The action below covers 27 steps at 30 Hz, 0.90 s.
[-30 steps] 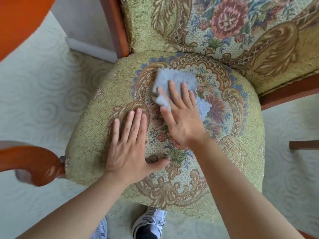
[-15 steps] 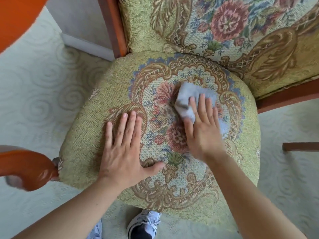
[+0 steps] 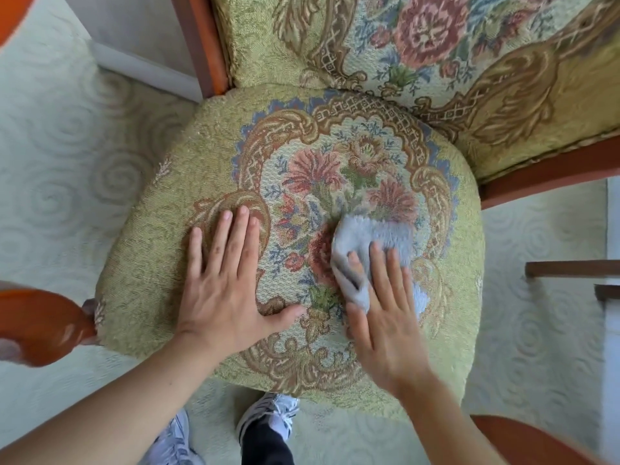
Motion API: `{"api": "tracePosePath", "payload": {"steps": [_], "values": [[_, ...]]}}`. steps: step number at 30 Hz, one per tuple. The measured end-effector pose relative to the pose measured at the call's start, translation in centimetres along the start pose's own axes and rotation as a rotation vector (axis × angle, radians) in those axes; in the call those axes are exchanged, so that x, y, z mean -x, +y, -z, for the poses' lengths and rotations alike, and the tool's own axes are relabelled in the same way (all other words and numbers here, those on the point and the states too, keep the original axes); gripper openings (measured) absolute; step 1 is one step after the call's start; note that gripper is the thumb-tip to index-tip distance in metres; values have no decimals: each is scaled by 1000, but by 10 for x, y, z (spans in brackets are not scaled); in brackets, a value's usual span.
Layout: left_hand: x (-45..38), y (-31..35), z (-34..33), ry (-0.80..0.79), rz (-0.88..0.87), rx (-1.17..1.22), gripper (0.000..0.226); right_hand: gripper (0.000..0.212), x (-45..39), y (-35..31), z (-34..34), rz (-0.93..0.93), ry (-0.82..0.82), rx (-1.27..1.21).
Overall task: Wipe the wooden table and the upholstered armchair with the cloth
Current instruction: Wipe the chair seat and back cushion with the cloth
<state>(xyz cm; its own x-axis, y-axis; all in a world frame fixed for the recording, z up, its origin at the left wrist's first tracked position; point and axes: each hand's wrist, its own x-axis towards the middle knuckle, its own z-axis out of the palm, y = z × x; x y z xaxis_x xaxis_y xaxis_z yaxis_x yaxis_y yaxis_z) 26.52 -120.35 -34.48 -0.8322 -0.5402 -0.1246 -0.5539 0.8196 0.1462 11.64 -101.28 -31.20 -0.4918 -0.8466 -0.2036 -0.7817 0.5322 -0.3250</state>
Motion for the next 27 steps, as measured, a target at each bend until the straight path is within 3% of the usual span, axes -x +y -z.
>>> {"api": "tracePosePath", "payload": {"steps": [5, 11, 15, 21, 27], "values": [[0, 0, -2, 11, 10, 5, 129, 55, 12, -5, -8, -94, -2, -8], [-1, -1, -7, 22, 0, -13, 130, 56, -89, 13, 15, -312, 128, -81], [0, 0, -7, 28, 2, -33, 130, 59, -150, 23, 26, -382, 127, -19], [0, 2, -2, 11, 12, -28, 128, 59, -103, -3, 14, -215, 123, 1], [0, 3, -4, 26, 12, 19, 128, 56, -31, -36, -10, -94, 17, 8]]}}
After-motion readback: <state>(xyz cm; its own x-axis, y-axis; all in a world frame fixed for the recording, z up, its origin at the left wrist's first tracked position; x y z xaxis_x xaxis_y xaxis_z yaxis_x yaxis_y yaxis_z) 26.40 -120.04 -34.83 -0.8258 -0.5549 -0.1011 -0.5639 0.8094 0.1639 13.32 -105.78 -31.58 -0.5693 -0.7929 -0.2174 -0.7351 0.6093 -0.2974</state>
